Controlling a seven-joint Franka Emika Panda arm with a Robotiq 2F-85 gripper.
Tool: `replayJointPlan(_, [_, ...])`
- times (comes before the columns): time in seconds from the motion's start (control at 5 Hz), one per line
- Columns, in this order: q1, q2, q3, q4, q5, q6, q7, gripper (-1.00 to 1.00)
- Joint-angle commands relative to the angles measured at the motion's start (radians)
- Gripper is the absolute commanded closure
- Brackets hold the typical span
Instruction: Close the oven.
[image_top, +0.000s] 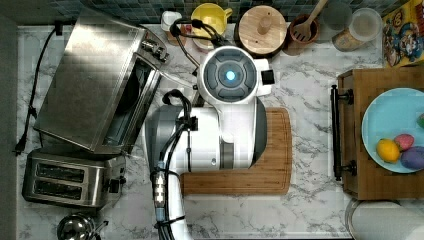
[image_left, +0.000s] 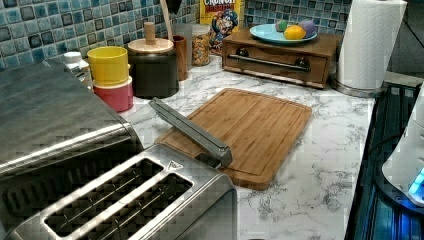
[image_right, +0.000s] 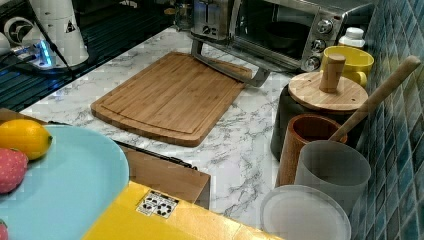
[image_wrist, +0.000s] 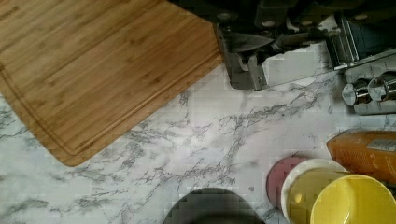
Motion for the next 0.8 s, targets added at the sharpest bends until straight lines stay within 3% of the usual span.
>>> replayJointPlan(0.2, [-0.036, -0.189, -0.057, -0.462, 0.245, 0.276, -0.306, 1.0])
replayJointPlan(0.4, [0.04, -0.208, -0.114, -0.536, 0.386, 0.332, -0.489, 1.0])
replayJointPlan(0.6, [0.053, -0.224, -0.086, -0.639, 0.573, 0.484, -0.669, 1.0])
replayJointPlan(0.8, [0.067, -0.171, -0.105, -0.667, 0.781, 0.55, -0.816, 1.0])
